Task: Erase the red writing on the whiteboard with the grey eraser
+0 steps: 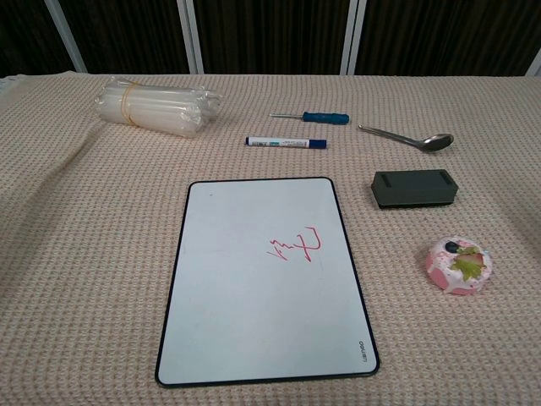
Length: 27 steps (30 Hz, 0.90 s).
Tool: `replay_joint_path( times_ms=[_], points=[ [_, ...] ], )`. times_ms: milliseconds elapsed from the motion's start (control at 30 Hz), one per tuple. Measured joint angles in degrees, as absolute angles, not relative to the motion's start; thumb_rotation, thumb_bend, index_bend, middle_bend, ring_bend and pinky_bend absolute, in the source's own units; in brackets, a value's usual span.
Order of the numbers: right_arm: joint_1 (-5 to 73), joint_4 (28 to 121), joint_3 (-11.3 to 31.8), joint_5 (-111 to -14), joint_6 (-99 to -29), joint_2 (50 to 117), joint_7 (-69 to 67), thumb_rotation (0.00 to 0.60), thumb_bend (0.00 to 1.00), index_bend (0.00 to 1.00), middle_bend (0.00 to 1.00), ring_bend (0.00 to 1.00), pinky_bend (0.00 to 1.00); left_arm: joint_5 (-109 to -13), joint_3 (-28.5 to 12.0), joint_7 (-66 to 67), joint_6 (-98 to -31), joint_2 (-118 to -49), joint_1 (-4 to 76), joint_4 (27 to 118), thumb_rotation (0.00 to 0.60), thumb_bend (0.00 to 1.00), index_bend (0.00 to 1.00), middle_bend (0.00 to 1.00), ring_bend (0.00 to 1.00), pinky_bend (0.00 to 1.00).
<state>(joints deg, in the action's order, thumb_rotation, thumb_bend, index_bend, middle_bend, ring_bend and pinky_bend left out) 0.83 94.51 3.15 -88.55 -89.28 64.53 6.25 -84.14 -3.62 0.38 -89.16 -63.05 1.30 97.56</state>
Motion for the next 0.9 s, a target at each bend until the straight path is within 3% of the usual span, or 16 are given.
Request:
replay_joint_path(
  times_ms=[400, 900],
  points=[
    [3.08, 95.25, 2.4, -88.61, -83.69, 62.24, 0.96, 0.6, 0.1, 0.0, 0.02, 0.04, 0.14, -84.0, -3.67, 0.69, -89.3, -63.31, 1.2, 97.77, 0.6, 0.45, 0.13, 0.02, 0.0, 0.0],
    [19.98, 97.62, 7.49, -79.59, -57.8, 58.07, -0.15, 0.6, 0.1, 0.03, 0.14, 0.13, 0.17, -83.43, -4.02, 0.34, -89.19, -63.18, 1.24, 98.06, 0.6, 0.46, 0.13, 0.02, 0.0, 0.0]
  ],
)
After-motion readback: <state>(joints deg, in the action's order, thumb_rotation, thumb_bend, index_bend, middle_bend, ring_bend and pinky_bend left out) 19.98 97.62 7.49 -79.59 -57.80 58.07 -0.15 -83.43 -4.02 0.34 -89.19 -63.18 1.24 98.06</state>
